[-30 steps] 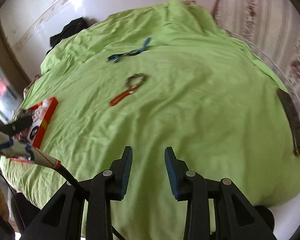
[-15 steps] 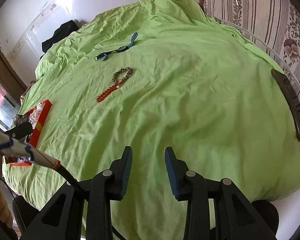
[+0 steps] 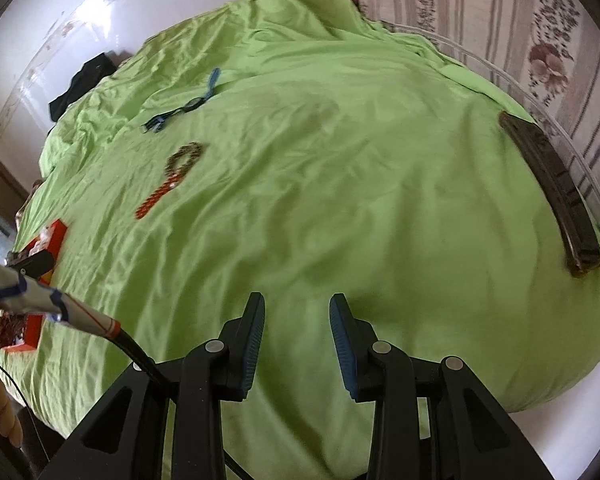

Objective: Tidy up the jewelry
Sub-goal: 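Withdraw both grippers from the tray toward the beaded bracelets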

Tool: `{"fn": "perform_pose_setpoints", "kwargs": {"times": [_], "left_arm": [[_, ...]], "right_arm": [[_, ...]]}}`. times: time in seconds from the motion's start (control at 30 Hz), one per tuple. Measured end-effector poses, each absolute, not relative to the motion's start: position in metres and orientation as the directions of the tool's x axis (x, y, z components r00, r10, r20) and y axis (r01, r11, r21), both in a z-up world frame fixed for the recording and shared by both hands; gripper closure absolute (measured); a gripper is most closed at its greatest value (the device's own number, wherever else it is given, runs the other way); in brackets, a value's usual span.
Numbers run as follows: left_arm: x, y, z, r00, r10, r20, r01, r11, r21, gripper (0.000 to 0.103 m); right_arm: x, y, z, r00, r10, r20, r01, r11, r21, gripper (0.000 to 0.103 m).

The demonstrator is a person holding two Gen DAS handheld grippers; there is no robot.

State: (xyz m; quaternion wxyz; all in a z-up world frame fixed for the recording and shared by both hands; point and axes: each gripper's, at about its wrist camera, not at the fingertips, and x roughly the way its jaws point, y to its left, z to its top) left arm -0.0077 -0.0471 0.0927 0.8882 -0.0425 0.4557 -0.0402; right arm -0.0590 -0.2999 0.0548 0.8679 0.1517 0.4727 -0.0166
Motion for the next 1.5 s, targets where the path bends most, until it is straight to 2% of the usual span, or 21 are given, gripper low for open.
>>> {"fn": "perform_pose_setpoints", "kwargs": {"times": [0.97, 1.17, 1.23, 1.4, 1.5], "left_arm": [[0.026, -0.043, 0.056, 0.553, -0.078, -0.829, 0.02, 0.997, -0.08, 0.047], [0.041, -0.049, 0.068, 0.576, -0.061, -0.815, 0.055, 0.998, -0.036, 0.047], [0.05, -0.052, 0.066, 0.568, -0.068, -0.82, 0.073, 0.997, -0.032, 0.047], [0.084, -0.068, 0.049, 0.54, -0.113, -0.834, 0.121, 0.991, -0.056, 0.047], [0.108, -0.084, 0.036, 0.536, -0.118, -0.836, 0.17, 0.985, -0.03, 0.047]], "right_arm": [[-0.025, -0.304, 0.048, 0.554, 0.087, -0.828, 0.173, 0.961, 0.216, 0.066], [0.012, -0.31, 0.055, 0.608, 0.094, -0.789, 0.17, 0.955, 0.245, 0.066], [0.02, -0.309, 0.054, 0.627, 0.087, -0.774, 0.17, 0.955, 0.245, 0.06], [0.026, -0.314, 0.046, 0.649, 0.069, -0.757, 0.198, 0.946, 0.256, 0.059], [0.025, -0.317, 0.04, 0.651, 0.053, -0.757, 0.208, 0.947, 0.245, 0.059]]}}
